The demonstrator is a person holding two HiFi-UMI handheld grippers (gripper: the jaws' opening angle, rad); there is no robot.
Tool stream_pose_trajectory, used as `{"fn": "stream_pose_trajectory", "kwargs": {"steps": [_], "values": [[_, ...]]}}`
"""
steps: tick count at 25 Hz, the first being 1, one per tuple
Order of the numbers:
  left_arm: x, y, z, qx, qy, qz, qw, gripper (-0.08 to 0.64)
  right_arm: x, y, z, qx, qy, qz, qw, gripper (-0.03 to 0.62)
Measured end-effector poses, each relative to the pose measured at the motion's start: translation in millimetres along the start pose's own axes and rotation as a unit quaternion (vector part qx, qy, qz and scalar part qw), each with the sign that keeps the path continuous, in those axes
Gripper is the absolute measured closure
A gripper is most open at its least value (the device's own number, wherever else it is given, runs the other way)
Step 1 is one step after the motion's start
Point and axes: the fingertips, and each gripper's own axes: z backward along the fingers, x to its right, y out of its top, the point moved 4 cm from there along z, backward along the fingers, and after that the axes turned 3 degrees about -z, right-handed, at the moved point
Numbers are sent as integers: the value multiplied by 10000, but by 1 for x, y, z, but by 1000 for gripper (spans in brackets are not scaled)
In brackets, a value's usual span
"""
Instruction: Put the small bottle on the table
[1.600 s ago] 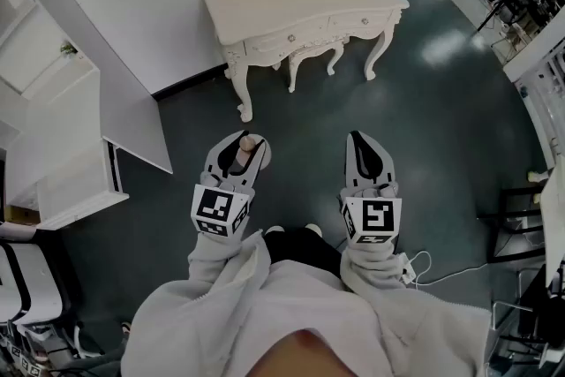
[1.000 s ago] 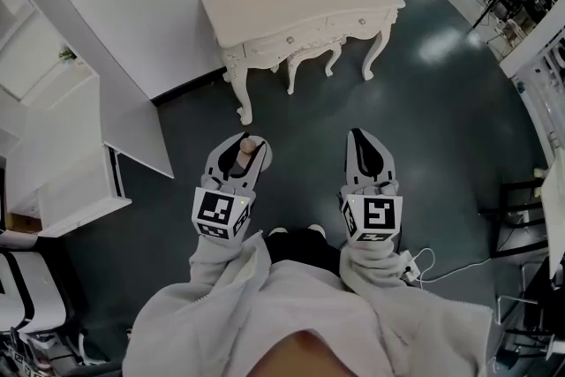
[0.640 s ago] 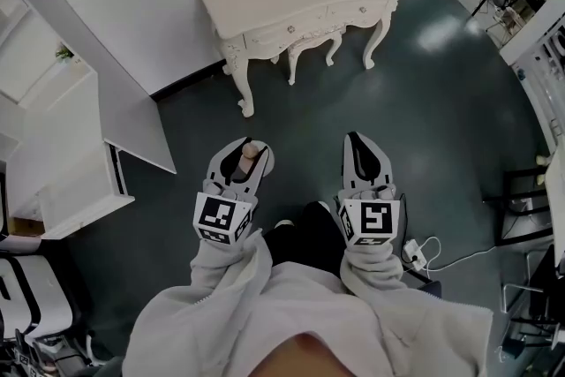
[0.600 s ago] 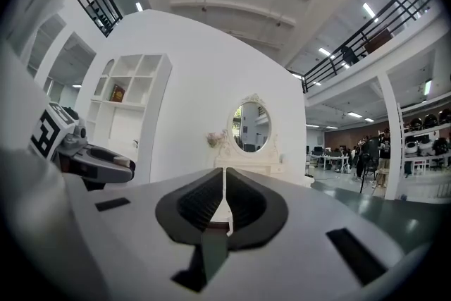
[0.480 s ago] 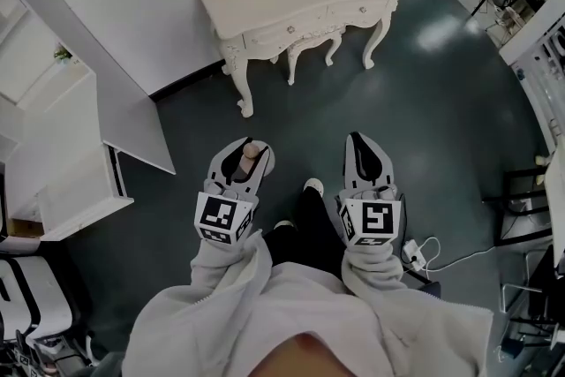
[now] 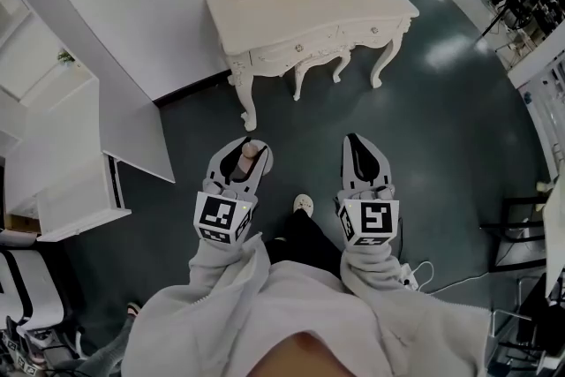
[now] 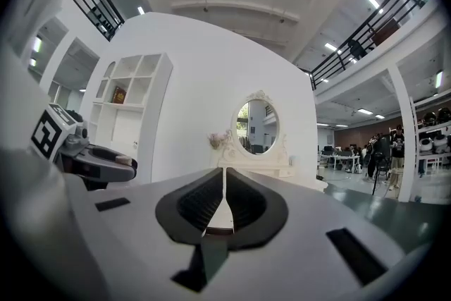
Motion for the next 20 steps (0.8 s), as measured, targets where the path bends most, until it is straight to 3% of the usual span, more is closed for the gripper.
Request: {"fn": "stream_pose_trajectory", "kwargs": {"steps": [20], "values": [[-45, 19, -125, 71, 290, -23, 9996, 408, 73, 6, -117, 91, 275, -46, 9996, 555]]}}
